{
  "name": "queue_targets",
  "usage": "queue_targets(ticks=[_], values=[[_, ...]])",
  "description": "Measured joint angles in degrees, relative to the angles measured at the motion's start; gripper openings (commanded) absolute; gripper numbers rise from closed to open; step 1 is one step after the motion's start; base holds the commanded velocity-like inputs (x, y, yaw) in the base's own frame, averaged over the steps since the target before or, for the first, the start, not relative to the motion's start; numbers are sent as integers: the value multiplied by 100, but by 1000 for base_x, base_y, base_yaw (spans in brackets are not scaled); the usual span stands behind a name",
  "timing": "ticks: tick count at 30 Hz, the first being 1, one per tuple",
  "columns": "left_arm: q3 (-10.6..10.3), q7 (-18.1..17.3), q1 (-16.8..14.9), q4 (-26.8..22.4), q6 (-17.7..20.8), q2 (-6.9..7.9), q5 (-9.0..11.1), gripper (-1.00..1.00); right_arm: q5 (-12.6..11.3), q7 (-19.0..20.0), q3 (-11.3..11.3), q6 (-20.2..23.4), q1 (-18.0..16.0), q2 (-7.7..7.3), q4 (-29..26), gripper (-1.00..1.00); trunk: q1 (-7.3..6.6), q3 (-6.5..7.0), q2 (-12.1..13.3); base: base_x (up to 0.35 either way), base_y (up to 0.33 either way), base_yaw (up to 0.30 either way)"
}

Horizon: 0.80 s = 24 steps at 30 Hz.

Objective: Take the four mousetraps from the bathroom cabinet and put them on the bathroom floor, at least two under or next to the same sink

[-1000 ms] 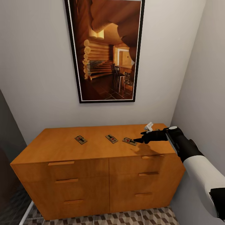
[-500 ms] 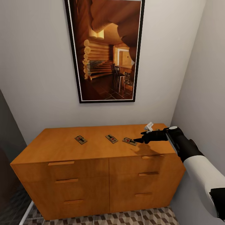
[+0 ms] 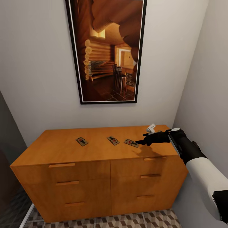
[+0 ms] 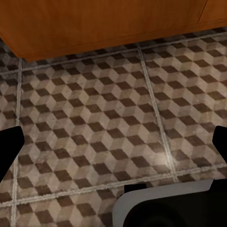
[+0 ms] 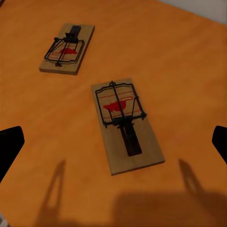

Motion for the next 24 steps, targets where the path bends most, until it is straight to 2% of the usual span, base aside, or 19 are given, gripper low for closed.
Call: queue_targets(ticks=[12,24], values=[[0,0,0,0,0,2,0,100,1,0,0,0,0,-4,0,100,0,-94,0,0,0,0],[-1,0,0,0,0,0,-1,100,0,0,0,0,0,-73,0,100,0,-200,0,0,0,0]])
